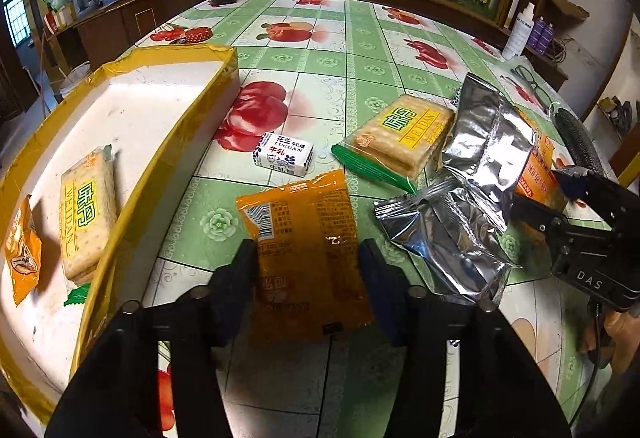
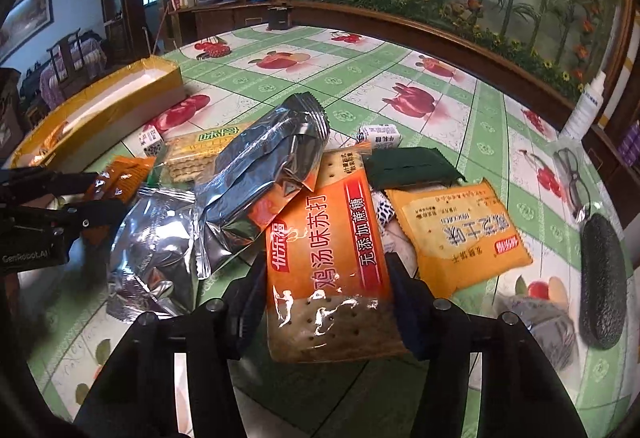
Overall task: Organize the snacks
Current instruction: 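Grasp the orange chicken cracker pack with the right tool while the left tool grasps an orange bag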
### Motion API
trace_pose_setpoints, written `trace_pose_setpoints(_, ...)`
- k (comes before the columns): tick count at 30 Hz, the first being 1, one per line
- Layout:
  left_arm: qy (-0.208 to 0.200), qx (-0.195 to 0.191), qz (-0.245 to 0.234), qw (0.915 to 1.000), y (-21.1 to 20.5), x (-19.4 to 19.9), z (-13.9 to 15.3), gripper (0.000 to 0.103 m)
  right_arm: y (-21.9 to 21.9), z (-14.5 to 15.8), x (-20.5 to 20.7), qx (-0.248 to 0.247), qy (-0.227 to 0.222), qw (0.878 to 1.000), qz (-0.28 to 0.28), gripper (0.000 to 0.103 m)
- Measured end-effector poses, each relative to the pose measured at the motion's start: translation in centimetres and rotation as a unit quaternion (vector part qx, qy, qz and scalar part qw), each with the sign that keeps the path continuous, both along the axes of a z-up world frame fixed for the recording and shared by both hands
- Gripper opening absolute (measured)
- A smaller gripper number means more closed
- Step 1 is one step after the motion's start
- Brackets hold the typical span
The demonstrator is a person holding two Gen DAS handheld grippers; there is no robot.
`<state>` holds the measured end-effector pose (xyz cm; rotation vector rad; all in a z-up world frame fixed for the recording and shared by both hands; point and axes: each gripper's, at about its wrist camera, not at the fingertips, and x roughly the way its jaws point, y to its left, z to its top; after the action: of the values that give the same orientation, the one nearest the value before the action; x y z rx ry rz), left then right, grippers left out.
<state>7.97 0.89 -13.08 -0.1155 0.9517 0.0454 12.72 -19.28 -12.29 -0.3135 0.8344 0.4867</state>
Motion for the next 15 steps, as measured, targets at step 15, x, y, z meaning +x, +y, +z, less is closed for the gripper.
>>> trace_pose_setpoints(15,-0.068,-0.031,-0.015,0.9971,0.4,-4.1,4.4,0.039,-6.4,3.0,-5.0,0.174,0.039,0.982,-0.057,0.056)
